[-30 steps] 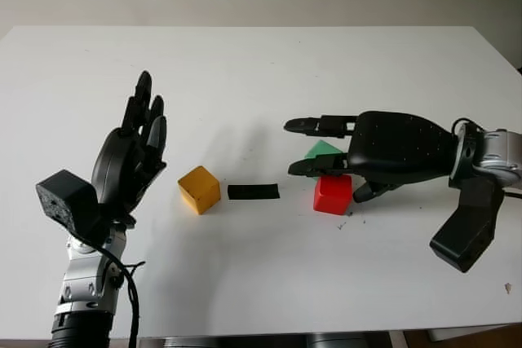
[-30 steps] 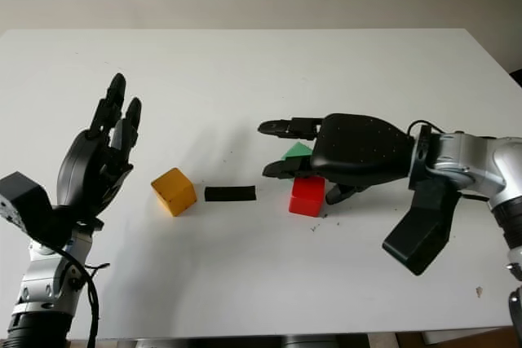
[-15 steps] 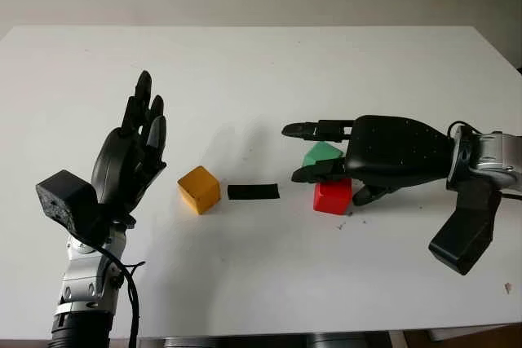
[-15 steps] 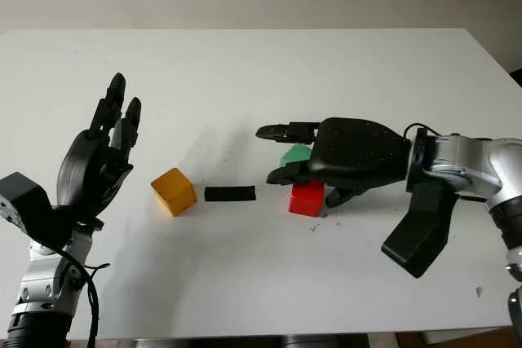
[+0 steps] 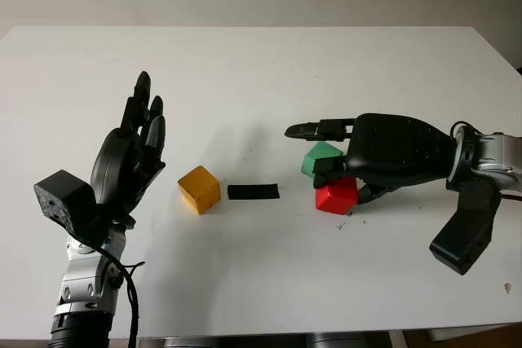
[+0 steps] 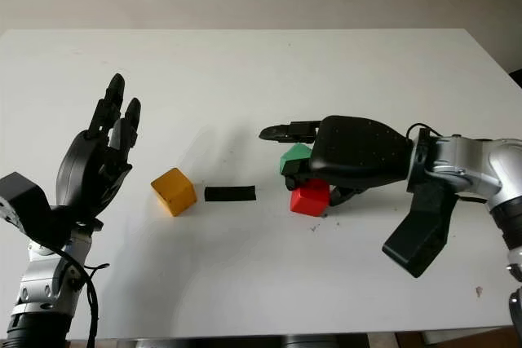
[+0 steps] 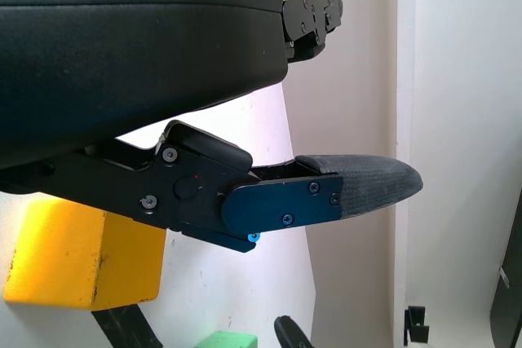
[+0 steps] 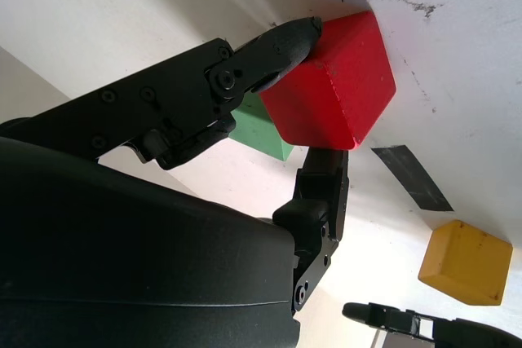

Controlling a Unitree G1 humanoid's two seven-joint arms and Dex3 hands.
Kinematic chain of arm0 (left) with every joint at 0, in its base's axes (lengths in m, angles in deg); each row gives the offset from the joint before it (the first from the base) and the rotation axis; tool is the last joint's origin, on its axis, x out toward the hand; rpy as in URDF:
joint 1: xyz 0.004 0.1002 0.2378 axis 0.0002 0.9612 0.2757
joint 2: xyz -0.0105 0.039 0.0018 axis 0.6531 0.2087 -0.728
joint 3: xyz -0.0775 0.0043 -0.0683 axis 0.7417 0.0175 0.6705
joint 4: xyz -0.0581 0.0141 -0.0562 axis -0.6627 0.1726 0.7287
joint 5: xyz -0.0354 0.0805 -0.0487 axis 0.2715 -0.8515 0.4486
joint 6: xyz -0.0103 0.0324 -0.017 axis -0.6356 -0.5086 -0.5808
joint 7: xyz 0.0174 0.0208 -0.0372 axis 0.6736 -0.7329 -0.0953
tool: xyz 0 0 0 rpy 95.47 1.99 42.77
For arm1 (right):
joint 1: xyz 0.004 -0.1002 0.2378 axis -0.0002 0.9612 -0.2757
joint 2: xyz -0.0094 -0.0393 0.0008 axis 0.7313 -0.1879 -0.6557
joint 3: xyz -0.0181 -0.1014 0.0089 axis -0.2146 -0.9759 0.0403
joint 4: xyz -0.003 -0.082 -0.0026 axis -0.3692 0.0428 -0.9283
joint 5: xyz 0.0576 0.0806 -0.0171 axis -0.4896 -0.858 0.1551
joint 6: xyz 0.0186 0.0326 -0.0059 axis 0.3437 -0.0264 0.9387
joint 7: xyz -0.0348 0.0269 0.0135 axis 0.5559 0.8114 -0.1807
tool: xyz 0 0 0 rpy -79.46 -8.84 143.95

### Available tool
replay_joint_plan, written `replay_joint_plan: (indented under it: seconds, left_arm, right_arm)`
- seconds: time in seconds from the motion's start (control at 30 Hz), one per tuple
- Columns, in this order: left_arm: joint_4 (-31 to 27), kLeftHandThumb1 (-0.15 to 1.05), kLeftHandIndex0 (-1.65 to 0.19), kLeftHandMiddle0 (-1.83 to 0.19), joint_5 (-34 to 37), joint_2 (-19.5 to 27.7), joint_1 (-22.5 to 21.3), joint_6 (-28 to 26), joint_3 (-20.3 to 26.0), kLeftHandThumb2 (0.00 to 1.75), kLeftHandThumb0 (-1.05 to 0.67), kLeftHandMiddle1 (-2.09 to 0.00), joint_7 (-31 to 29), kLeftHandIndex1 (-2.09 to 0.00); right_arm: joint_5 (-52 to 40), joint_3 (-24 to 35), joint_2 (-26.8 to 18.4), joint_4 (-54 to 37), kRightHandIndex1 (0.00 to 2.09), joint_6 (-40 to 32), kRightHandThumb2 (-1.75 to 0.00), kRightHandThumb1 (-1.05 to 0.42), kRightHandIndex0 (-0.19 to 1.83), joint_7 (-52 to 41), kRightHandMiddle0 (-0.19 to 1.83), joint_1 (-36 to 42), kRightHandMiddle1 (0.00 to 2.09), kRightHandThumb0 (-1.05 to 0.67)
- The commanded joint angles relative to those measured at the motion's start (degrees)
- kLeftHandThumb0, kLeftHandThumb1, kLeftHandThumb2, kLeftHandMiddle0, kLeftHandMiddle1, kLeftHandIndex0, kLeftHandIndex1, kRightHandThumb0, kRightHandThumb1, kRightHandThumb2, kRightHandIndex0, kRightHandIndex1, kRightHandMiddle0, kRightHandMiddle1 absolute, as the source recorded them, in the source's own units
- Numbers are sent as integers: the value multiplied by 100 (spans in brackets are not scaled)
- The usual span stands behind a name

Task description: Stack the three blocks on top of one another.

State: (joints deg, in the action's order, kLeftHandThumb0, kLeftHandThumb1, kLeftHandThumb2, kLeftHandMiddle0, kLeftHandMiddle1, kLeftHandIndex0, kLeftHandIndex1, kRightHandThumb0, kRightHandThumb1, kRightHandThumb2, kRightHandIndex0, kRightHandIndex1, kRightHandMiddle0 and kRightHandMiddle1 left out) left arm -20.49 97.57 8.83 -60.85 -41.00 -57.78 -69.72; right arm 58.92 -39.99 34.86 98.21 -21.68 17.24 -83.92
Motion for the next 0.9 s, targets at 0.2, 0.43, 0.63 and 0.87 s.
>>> replay_joint_plan:
  seconds: [0.2,0.43,0.63,0.87]
  left_arm:
    - [-54,105,16,13,-15,21,19,40,22,53,-78,-6,24,-6]
    - [-44,105,16,12,-6,3,4,39,23,53,-77,-6,45,-6]
    - [-24,105,16,13,-62,-3,-40,70,-22,54,-77,-5,77,-5]
    - [-27,105,16,14,-65,-62,-31,117,-56,54,-77,-5,116,-5]
  right_arm:
    - [-751,42,55,153,7,-23,-5,-85,27,-348,54,-129,132,-42]
    - [-2183,231,298,-410,7,-296,-5,-88,25,-1495,48,-525,142,-39]
    - [-2910,185,770,-499,7,-840,-6,-89,28,-2483,55,-1191,130,-42]
    - [-3148,-74,1392,-42,5,-1376,-6,-91,25,-3541,54,-1815,127,-45]
